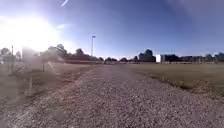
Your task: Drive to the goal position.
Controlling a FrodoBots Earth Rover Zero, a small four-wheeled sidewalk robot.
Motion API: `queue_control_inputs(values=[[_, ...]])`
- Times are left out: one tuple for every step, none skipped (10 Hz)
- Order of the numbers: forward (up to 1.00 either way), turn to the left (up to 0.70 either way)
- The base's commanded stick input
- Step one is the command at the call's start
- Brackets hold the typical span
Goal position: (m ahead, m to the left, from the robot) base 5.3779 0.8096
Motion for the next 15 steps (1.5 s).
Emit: queue_control_inputs(values=[[0.5,0.0],[0.5,0.0],[0.5,0.0],[0.5,0.0],[0.5,0.0],[0.5,0.0],[0.5,0.0],[0.5,0.0],[0.5,0.0],[0.5,0.0],[0.5,0.0],[0.5,0.0],[0.5,0.0],[0.5,0.0],[0.5,0.0]])
